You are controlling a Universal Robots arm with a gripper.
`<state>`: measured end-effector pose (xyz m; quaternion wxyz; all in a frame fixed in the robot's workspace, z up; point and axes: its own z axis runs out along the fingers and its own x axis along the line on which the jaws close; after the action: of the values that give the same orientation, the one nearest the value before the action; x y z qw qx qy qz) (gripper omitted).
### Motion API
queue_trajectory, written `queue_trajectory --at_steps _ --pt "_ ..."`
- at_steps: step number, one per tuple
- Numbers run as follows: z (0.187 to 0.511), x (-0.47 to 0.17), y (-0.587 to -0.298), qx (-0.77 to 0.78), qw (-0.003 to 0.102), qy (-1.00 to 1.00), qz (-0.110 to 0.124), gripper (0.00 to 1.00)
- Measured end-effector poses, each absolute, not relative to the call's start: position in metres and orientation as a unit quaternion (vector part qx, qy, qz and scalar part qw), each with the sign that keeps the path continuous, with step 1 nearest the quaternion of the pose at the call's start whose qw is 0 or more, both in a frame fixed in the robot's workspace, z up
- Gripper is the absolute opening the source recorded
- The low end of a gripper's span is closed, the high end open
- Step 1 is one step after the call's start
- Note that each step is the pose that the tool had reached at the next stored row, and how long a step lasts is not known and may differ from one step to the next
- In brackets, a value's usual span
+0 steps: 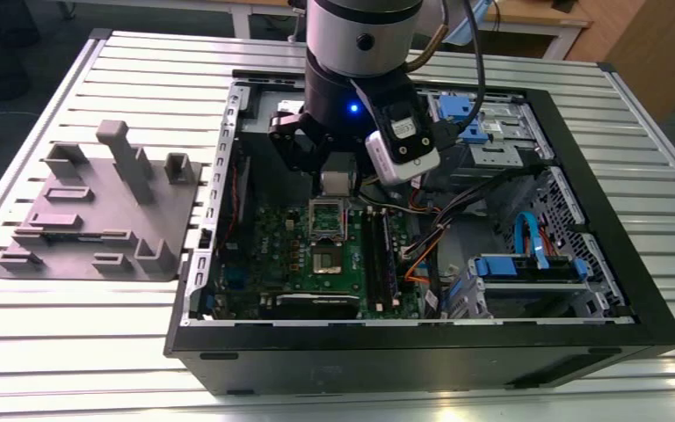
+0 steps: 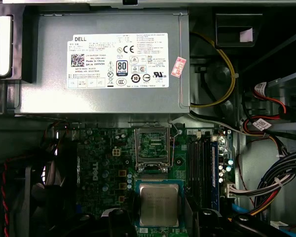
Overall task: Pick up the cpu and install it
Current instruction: 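Place the cpu into insertion slot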
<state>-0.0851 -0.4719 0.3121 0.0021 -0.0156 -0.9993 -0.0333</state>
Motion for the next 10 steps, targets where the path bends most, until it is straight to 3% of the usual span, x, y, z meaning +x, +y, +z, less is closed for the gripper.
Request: queue_trajectory --at_steps 10 --pt "0.3051 -0.0853 -0.4722 -0.016 0.002 -0.999 -0.033 0.47"
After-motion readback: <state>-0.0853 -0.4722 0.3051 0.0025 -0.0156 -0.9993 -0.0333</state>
